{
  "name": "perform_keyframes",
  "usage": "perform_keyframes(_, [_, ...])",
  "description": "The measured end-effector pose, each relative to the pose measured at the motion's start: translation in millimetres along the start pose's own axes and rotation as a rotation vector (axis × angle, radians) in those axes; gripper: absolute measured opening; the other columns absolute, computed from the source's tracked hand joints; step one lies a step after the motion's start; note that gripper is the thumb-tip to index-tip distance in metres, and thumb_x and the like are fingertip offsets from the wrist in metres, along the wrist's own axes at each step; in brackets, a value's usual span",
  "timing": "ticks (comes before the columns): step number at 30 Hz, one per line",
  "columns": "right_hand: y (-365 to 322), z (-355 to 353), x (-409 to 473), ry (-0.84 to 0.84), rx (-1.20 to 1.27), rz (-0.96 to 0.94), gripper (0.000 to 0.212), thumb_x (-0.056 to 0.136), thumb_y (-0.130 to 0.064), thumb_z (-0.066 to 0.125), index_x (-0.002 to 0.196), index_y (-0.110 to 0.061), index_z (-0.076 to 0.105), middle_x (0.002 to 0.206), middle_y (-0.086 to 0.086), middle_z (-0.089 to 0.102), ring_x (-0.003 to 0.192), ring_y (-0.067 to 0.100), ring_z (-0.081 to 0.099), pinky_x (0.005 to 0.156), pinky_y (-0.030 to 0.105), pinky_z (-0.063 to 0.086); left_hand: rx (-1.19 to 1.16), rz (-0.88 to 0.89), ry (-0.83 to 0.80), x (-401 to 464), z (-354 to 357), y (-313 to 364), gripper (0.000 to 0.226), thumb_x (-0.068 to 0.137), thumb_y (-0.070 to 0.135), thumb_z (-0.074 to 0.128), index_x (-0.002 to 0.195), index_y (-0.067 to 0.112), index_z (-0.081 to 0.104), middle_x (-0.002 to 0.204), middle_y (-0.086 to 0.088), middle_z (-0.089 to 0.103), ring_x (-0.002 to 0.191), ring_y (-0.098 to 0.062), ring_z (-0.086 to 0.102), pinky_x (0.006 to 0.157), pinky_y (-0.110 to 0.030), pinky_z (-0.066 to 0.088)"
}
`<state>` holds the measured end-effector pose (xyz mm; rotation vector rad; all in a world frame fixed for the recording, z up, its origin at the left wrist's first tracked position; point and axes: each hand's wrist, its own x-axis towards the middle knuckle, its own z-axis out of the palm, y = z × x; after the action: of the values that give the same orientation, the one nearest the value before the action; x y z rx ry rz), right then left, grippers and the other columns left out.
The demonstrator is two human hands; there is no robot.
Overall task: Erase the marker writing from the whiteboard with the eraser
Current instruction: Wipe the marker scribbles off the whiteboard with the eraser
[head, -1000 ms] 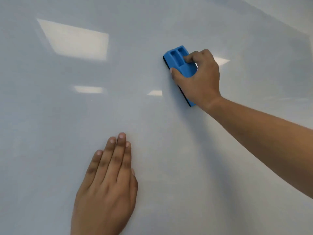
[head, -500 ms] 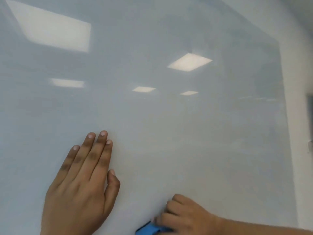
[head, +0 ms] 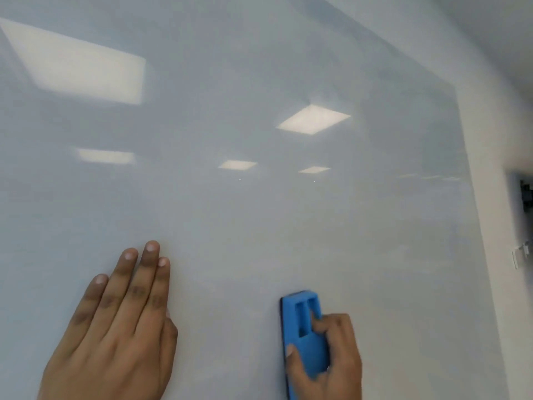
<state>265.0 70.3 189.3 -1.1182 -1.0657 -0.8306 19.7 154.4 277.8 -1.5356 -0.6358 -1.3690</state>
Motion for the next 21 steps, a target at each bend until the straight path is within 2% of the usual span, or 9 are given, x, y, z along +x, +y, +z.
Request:
perform_keyframes(2, [-30, 14, -26, -0.247, -0.034, -0.153, 0.055, 0.038, -0.017, 0.100, 0.077, -0.033, 0.064, 0.081, -0.016, 0.059, 0.061, 0.003, 0.057, 0.052, 0.014, 0.046, -0.005, 0.003, -0.035, 2, -5, -1, 0.056, 0.095, 0.014, 0.033, 0.148, 0.001, 0.044, 0.161, -0.014, 0.037, 0.150, -0.028, 0.031, 0.122, -0.043, 0.021])
perform_keyframes(3, [-41, 18, -24, -0.296, -0.061, -0.243, 0.054, 0.037, -0.019, 0.101, 0.077, -0.035, 0.068, 0.080, -0.017, 0.062, 0.055, 0.005, 0.055, 0.050, 0.015, 0.045, -0.012, 0.004, -0.056, 4, -10, -2, 0.055, 0.095, 0.013, 0.033, 0.147, 0.000, 0.045, 0.160, -0.015, 0.039, 0.150, -0.029, 0.032, 0.123, -0.042, 0.020])
perform_keyframes(5, [-54, 13, 0, -0.303, -0.098, -0.613, 0.023, 0.081, -0.030, 0.082, 0.100, -0.035, 0.071, 0.098, -0.012, 0.070, 0.061, 0.011, 0.056, 0.058, 0.021, 0.048, -0.057, -0.010, -0.082, 8, -23, -2, 0.054, 0.094, 0.012, 0.034, 0.143, -0.003, 0.050, 0.155, -0.017, 0.043, 0.147, -0.029, 0.034, 0.123, -0.040, 0.021])
perform_keyframes(6, [-55, 11, 20, -0.275, -0.073, -0.694, 0.021, 0.092, -0.037, 0.067, 0.112, -0.031, 0.069, 0.108, -0.005, 0.071, 0.069, 0.016, 0.060, 0.065, 0.025, 0.050, -0.088, -0.026, -0.081, 11, -29, -3, 0.052, 0.093, 0.011, 0.035, 0.141, -0.004, 0.052, 0.153, -0.018, 0.045, 0.145, -0.029, 0.036, 0.123, -0.039, 0.021])
perform_keyframes(8, [-47, 6, 75, -0.168, -0.023, -0.549, 0.040, 0.091, -0.045, 0.061, 0.122, -0.020, 0.065, 0.117, 0.005, 0.066, 0.088, 0.024, 0.064, 0.078, 0.032, 0.052, -0.115, -0.044, -0.052, 16, -40, -12, 0.050, 0.094, 0.011, 0.036, 0.138, -0.004, 0.053, 0.150, -0.018, 0.048, 0.143, -0.028, 0.038, 0.121, -0.039, 0.025])
perform_keyframes(11, [-30, -1, 180, 0.061, -0.071, -0.089, 0.046, 0.087, -0.045, 0.065, 0.121, -0.012, 0.064, 0.118, 0.009, 0.062, 0.104, 0.031, 0.062, 0.088, 0.036, 0.048, -0.058, -0.062, 0.013, 20, -54, -48, 0.048, 0.098, 0.012, 0.036, 0.142, -0.001, 0.051, 0.152, -0.015, 0.047, 0.148, -0.026, 0.035, 0.120, -0.042, 0.028])
perform_keyframes(15, [-22, -4, 297, 0.181, -0.085, 0.317, 0.059, 0.083, -0.053, 0.064, 0.131, -0.020, 0.060, 0.129, 0.007, 0.063, 0.111, 0.034, 0.063, 0.096, 0.043, 0.050, 0.032, -0.177, -0.002, 22, -70, -106, 0.050, 0.097, 0.014, 0.033, 0.140, -0.004, 0.052, 0.154, -0.015, 0.044, 0.148, -0.027, 0.035, 0.117, -0.047, 0.031])
perform_keyframes(17, [-47, 9, 326, 0.203, -0.059, 0.323, 0.062, 0.080, -0.057, 0.063, 0.131, -0.021, 0.060, 0.129, 0.004, 0.063, 0.110, 0.031, 0.064, 0.096, 0.043, 0.051, 0.045, -0.208, -0.027, 24, -70, -110, 0.053, 0.095, 0.015, 0.033, 0.139, -0.006, 0.052, 0.153, -0.018, 0.044, 0.145, -0.028, 0.036, 0.119, -0.043, 0.028])
perform_keyframes(21, [-143, 53, 334, 0.177, 0.055, 0.082, 0.058, 0.078, -0.055, 0.065, 0.127, -0.024, 0.062, 0.129, 0.000, 0.058, 0.112, 0.023, 0.060, 0.092, 0.035, 0.049, 0.046, -0.208, -0.029, 22, -66, -107, 0.054, 0.094, 0.016, 0.036, 0.140, -0.005, 0.051, 0.152, -0.018, 0.044, 0.143, -0.027, 0.036, 0.118, -0.041, 0.026])
